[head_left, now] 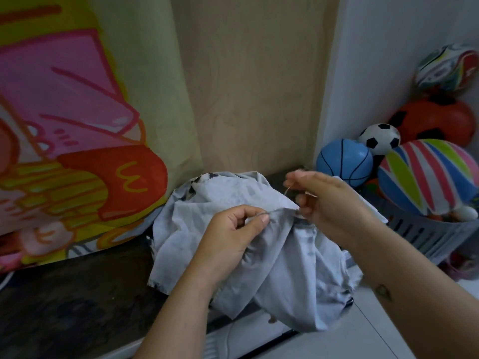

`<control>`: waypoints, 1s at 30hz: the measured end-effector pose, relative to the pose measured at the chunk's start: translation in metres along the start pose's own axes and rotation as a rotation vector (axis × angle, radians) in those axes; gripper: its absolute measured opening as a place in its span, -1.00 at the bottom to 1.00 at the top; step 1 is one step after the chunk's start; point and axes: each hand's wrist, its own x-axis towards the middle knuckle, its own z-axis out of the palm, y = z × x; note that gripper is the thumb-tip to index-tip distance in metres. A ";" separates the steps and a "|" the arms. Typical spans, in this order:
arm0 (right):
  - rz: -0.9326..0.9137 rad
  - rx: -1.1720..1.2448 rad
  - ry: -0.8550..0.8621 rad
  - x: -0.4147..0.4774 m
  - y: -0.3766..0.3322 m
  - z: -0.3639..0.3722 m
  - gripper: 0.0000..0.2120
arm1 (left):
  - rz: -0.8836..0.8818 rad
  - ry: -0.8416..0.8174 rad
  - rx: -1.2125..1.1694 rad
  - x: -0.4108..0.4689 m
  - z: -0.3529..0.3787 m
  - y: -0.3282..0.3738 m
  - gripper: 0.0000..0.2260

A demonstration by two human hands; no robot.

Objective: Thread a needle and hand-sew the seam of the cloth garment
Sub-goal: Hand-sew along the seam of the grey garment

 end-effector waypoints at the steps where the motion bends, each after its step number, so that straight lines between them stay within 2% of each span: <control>1: 0.032 0.216 0.051 0.001 -0.003 -0.002 -0.85 | -0.016 0.003 -0.001 0.001 0.000 -0.001 -0.87; 3: 0.022 0.443 0.122 0.004 -0.008 -0.009 -0.86 | -0.044 0.003 -0.027 0.001 -0.001 -0.003 -0.84; 5: -0.061 0.402 0.166 0.007 -0.005 -0.015 -0.84 | -0.065 -0.009 -0.050 0.002 -0.002 -0.003 -0.83; 10: -0.352 -0.278 0.425 0.011 0.008 -0.022 -0.83 | -0.108 -0.033 -0.049 0.001 -0.003 -0.001 -0.84; 13: -0.417 -0.393 0.460 0.011 0.011 -0.023 -0.85 | -0.130 -0.038 -0.037 0.000 -0.003 0.000 -0.87; 16: -0.400 -0.405 0.324 0.008 0.010 -0.017 -0.84 | -0.128 -0.036 -0.059 0.000 -0.003 0.000 -0.88; 19: -0.379 -0.476 0.033 -0.002 0.006 -0.005 -0.85 | -0.123 -0.021 -0.049 0.003 -0.005 -0.002 -0.89; 21: -0.375 -0.628 -0.088 -0.007 0.010 0.003 -0.85 | -0.113 -0.024 -0.040 0.003 -0.007 -0.003 -0.90; 24: -0.425 -0.834 -0.073 -0.010 0.021 0.009 -0.87 | -0.106 -0.047 -0.023 0.001 -0.010 -0.002 -0.90; 27: -0.454 -0.875 -0.047 -0.008 0.023 0.007 -0.87 | -0.123 -0.044 0.003 0.000 -0.014 -0.002 -0.91; 30: -0.398 -0.895 -0.125 -0.005 0.015 -0.001 -0.89 | -0.134 -0.042 0.031 -0.001 -0.017 -0.001 -0.94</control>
